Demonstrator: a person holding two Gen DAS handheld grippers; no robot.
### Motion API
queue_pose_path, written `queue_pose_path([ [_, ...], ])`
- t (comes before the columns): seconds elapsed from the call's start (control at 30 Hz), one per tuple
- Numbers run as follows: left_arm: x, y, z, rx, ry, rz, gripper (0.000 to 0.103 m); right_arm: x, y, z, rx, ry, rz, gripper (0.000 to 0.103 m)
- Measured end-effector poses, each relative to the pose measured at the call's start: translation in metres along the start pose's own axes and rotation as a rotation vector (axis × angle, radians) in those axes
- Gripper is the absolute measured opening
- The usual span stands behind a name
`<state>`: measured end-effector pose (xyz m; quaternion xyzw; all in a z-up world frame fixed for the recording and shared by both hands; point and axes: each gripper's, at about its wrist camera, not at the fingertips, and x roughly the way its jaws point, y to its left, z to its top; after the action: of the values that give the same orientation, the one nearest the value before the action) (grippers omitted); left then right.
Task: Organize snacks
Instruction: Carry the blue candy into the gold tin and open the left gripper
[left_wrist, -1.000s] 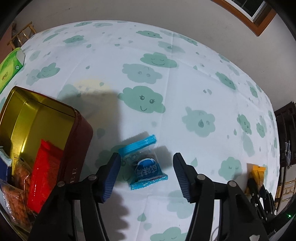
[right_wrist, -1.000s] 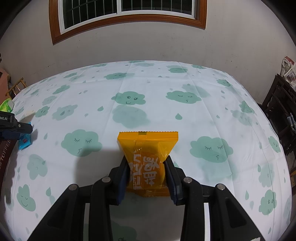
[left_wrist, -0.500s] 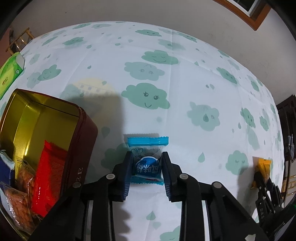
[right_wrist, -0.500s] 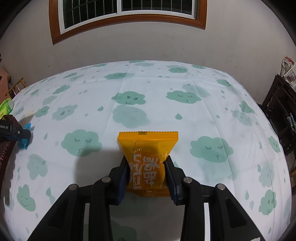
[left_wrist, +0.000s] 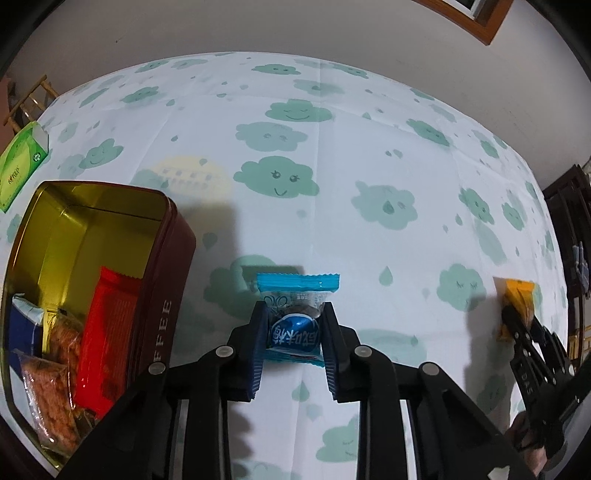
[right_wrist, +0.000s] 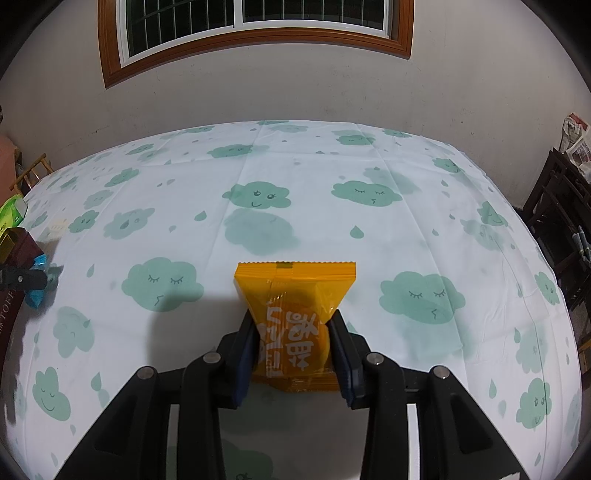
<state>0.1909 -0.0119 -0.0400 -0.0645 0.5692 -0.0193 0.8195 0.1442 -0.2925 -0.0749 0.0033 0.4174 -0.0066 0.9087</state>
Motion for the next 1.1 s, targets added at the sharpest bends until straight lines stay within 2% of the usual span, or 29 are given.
queue_pose_path([
  [0.37, -0.051, 0.008, -0.013, 0.045, -0.071, -0.020, 0.024, 0.000, 0.000, 0.000, 0.000, 0.000, 0.000, 0.038],
  [0.63, -0.092, 0.039, -0.028, 0.071, -0.130, 0.007, 0.024, 0.000, 0.000, 0.000, 0.000, 0.000, -0.001, 0.038],
  [0.83, -0.097, 0.072, -0.042, 0.063, -0.123, 0.065, 0.024, 0.000, 0.000, 0.000, 0.000, 0.000, -0.001, 0.038],
  [1.1, -0.085, 0.113, -0.057, 0.025, -0.084, 0.125, 0.024, 0.000, 0.001, 0.000, -0.001, 0.000, -0.001, 0.038],
])
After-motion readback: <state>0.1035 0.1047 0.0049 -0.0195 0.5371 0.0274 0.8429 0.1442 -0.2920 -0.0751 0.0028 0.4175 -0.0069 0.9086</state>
